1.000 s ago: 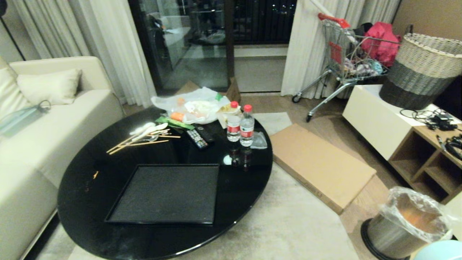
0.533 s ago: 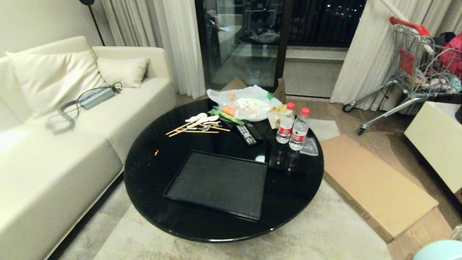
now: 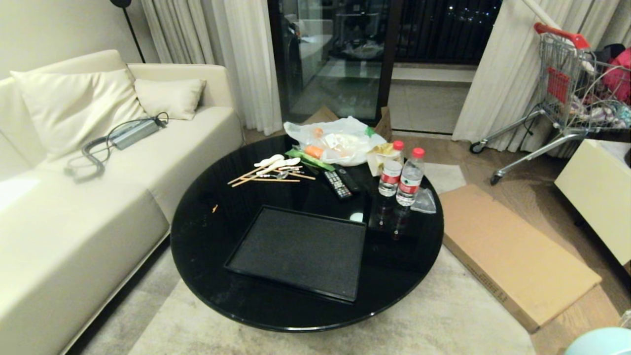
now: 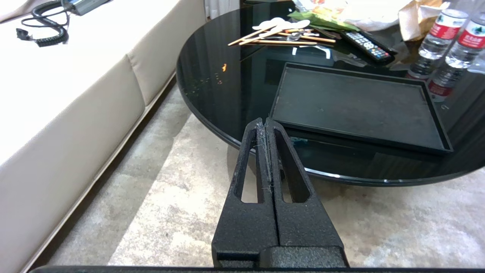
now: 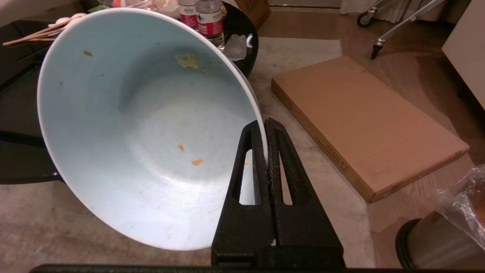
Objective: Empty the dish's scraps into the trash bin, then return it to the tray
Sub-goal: Put the bowl back to the table
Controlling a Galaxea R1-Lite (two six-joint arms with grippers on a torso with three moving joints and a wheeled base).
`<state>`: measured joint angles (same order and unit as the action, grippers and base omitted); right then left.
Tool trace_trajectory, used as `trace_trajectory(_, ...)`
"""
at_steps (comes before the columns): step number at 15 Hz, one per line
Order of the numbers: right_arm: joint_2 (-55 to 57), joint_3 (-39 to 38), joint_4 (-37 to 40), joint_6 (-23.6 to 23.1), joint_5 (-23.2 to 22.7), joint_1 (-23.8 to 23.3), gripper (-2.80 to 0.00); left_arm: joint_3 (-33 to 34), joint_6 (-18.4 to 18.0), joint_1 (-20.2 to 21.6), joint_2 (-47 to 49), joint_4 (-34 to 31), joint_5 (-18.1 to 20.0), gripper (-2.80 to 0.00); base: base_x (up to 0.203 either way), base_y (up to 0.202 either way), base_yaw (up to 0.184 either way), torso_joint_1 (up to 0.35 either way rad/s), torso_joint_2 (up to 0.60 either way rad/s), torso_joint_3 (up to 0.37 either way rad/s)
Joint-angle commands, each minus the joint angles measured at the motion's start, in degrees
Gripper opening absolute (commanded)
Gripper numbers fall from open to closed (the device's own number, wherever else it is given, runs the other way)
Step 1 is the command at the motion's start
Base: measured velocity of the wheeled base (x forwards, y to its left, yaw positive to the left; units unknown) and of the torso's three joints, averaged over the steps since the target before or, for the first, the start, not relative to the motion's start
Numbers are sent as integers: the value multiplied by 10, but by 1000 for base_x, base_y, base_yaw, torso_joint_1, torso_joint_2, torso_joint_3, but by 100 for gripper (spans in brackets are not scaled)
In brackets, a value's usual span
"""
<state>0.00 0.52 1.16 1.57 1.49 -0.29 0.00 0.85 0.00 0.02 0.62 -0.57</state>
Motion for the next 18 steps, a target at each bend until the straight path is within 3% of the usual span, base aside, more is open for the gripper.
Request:
trace_trajectory(1,0,0,0,0,0,0,-280,0,0,0,0,0,0,-280,0,0,0,0,0,0)
trace_trajectory(3,0,0,0,0,0,0,-280,0,0,0,0,0,0,-280,32,0,-1,-5,3,-3)
trace_trajectory(10,0,0,0,0,0,0,-280,0,0,0,0,0,0,-280,175,0,1,8,2,2)
trace_trajectory(18,0,-1,0,-17,-3,0,-280,0,0,0,0,0,0,-280,0,0,0,0,0,0)
